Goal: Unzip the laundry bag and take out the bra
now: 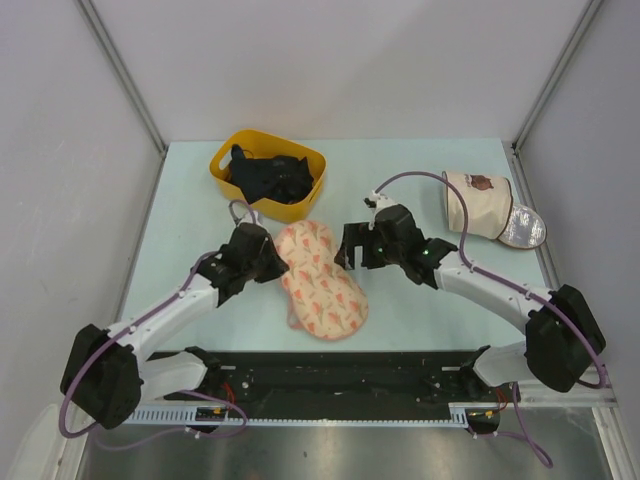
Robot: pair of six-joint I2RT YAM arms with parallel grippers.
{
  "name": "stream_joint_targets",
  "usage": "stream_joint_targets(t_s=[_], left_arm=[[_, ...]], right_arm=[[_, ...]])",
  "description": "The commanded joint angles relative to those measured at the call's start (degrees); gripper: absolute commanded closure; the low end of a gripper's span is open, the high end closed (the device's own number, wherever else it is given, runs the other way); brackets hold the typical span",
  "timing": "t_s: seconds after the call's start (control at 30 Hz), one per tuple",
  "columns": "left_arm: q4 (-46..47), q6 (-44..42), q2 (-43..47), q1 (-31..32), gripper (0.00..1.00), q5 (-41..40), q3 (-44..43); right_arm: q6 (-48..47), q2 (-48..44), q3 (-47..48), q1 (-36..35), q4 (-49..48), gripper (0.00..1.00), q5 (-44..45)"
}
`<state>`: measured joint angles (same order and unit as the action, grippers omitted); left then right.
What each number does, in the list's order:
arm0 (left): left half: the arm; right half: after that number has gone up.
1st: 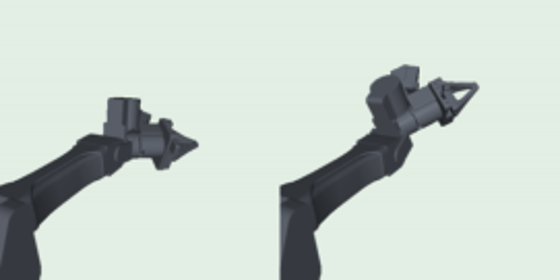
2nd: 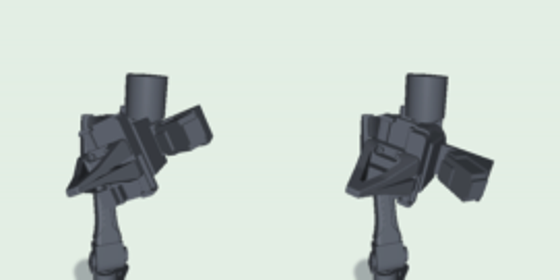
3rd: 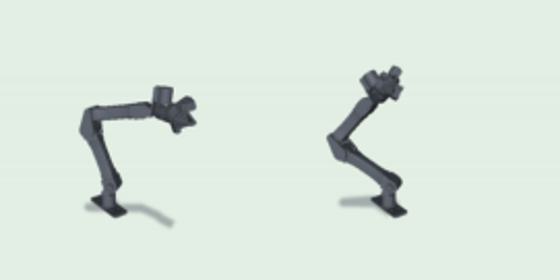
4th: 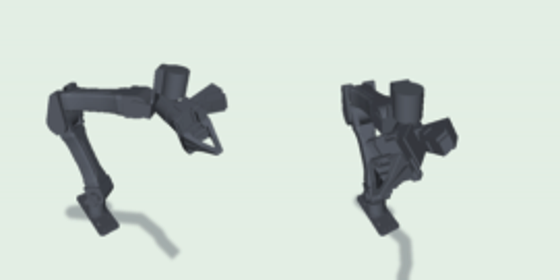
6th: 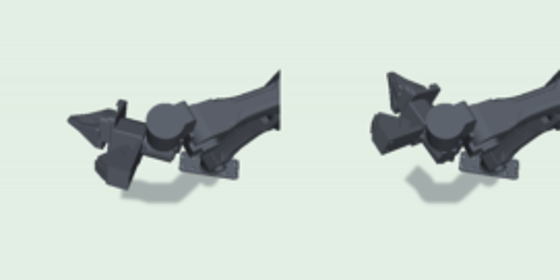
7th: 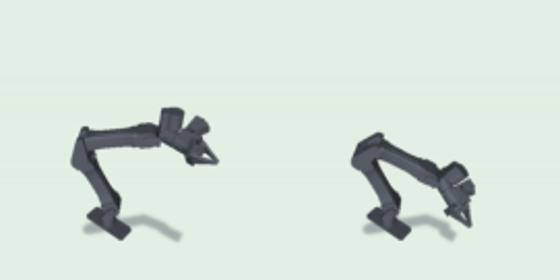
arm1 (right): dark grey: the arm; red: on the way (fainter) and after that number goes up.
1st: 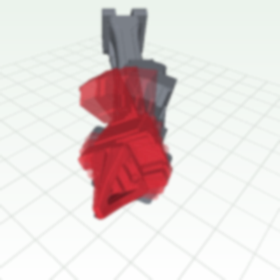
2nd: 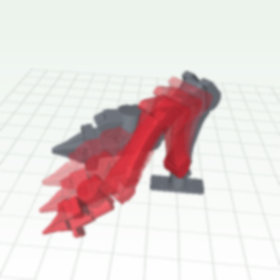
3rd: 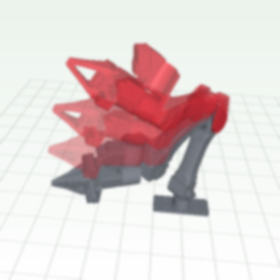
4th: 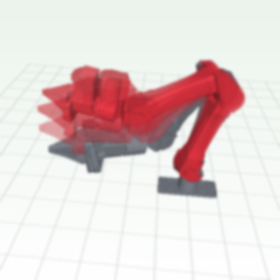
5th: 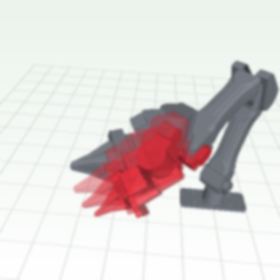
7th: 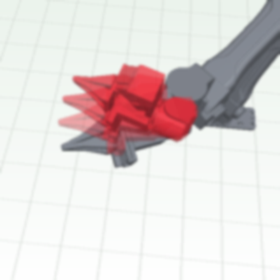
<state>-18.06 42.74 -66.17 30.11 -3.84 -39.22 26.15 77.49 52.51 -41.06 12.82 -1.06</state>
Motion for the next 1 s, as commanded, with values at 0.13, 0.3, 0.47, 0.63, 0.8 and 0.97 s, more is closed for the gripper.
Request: stream_joint_targets(t_s=[0.13, 0.3, 0.47, 0.63, 0.8, 0.97], left_arm=[[-19.8, 13.7, 1.5, 2.6, 1.00, -13.8, -12.5], [-22.0, 18.2, 3.1, 2.6, 1.00, -15.7, -15.7], [-23.1, 20.0, 5.4, 3.2, 1.00, -19.3, -18.2], [-26.2, 20.5, 3.2, 3.1, 0.99, -17.7, -21.2], [-24.6, 19.7, 3.6, 2.9, 1.00, -16.5, -21.0], [-24.0, 19.2, 5.9, 2.6, 0.99, -15.5, -20.0]], right_arm=[[7.1, 1.5, 0.7, -1.3, -9.9, 0.00, -12.3], [0.9, 0.9, 2.8, -6.0, -2.7, 0.00, 0.7], [-5.1, 1.4, 4.7, -21.5, -1.1, 0.00, 14.4], [-9.0, 4.5, 4.7, -27.7, -5.4, 0.00, 23.8], [-13.4, 10.6, 5.8, -31.2, -8.9, 0.00, 26.2], [-19.3, 17.9, 7.1, -35.6, -12.2, 0.02, 40.1]])
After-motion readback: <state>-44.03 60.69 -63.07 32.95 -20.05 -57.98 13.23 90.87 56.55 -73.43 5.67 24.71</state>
